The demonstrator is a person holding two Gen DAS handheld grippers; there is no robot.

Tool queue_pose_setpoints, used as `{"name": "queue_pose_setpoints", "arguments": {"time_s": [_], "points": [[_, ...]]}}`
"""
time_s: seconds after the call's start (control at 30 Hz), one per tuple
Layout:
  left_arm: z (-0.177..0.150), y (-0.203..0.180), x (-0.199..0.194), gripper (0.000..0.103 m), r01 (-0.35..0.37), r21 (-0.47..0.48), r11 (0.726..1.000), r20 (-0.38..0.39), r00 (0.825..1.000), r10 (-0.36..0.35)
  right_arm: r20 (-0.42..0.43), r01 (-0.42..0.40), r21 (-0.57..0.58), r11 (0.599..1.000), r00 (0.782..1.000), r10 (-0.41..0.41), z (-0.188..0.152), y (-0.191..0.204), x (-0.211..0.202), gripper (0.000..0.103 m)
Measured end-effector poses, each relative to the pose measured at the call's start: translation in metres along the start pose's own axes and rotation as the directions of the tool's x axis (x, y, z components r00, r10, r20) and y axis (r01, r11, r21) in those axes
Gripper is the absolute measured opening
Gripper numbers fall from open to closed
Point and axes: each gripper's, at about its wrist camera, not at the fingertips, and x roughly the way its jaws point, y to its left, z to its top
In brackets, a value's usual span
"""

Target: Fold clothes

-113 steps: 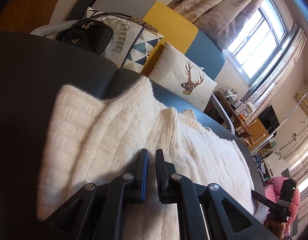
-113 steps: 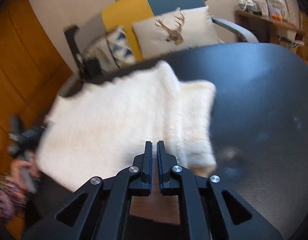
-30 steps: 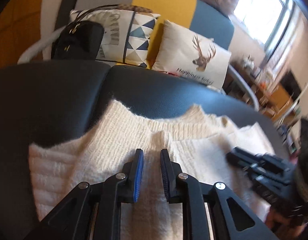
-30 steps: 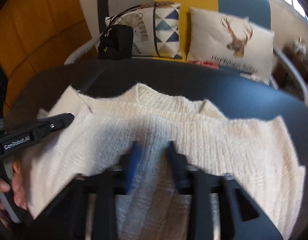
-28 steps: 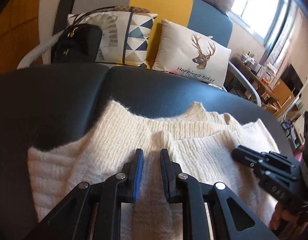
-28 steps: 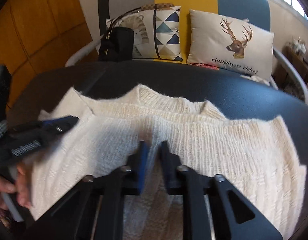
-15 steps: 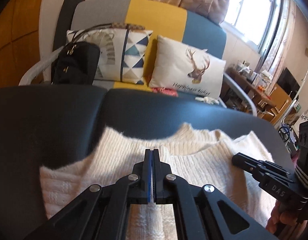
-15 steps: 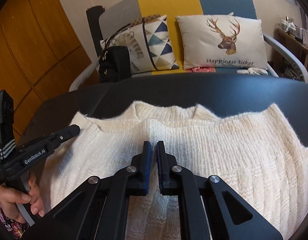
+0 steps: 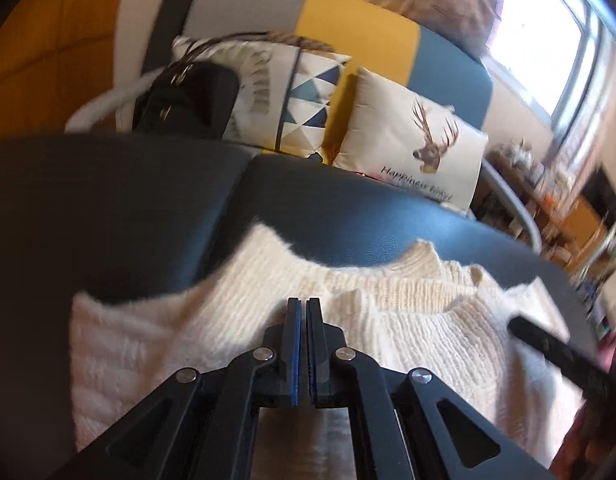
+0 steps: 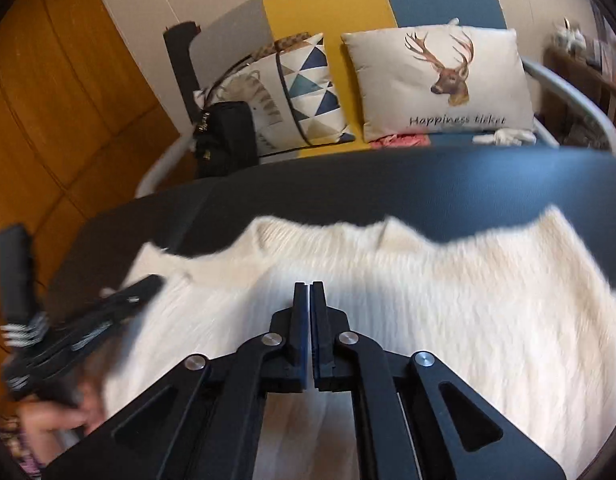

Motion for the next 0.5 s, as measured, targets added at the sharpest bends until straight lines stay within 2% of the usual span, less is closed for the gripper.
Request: {"name": "queue_pose_setpoints", "arguments": {"time_s": [0.03,0.07,0.1,0.13,0.17,0.2,0.23,0.27,0.33,0.37,0.43,0.5], "points": [[-0.002,0.003,0.002,0.002,-0.001,-0.018,1.000,-0.002,1.000,0.001,-0.003,-0.020,-0.009,1.000,1.000,0.020,-0.003,0.003,-0.003,0.029],[-0.003,0.007,0.004,0.002,-0.002,-0.035,0.999,-0.005,1.000,0.002,-0.023,-0.017,-0.028,0.999,1.000,0.017,-0.005,0.008,0.000,0.049],[-0.005,0.010,0.006,0.002,-0.004,-0.053,0.999,-0.007,1.000,0.003,-0.046,-0.012,-0.048,0.999,0.999,0.010,-0.007,0.014,0.002,0.059],[-0.006,0.014,0.008,0.002,-0.005,-0.071,0.997,-0.009,1.000,0.004,-0.076,0.011,-0.073,0.997,0.997,-0.017,-0.008,0.020,0.009,0.059],[-0.006,0.012,0.006,0.004,0.004,-0.065,0.998,-0.004,1.000,-0.004,-0.089,0.041,-0.112,0.993,0.995,-0.051,-0.009,0.026,0.016,0.056],[-0.006,0.007,0.002,0.007,0.018,-0.046,0.999,0.005,1.000,-0.017,-0.074,0.074,-0.164,0.984,0.993,-0.087,-0.009,0.032,0.019,0.031],[-0.005,0.002,-0.003,0.009,0.032,-0.026,0.999,0.013,0.999,-0.031,-0.067,0.089,-0.189,0.978,0.992,-0.103,-0.010,0.035,0.020,0.015],[-0.004,-0.003,-0.007,0.010,0.045,-0.007,0.999,0.022,0.999,-0.045,-0.061,0.100,-0.210,0.972,0.991,-0.116,-0.011,0.037,0.020,0.010],[-0.006,-0.017,-0.012,0.015,0.063,0.053,0.997,0.031,0.997,-0.064,-0.046,0.092,-0.174,0.980,0.994,-0.102,-0.012,0.031,0.017,0.009],[-0.006,-0.026,-0.009,0.015,0.039,0.097,0.994,0.017,0.999,-0.041,-0.041,0.086,-0.150,0.985,0.995,-0.093,-0.012,0.028,0.016,0.008],[-0.006,-0.041,0.001,0.016,-0.036,0.187,0.982,-0.018,0.999,0.040,-0.036,0.084,-0.132,0.988,0.995,-0.090,-0.014,0.025,0.016,0.008],[-0.009,-0.050,0.020,0.016,-0.139,0.265,0.954,-0.091,0.981,0.169,-0.027,0.086,-0.124,0.989,0.996,-0.090,-0.015,0.024,0.015,0.008]]}}
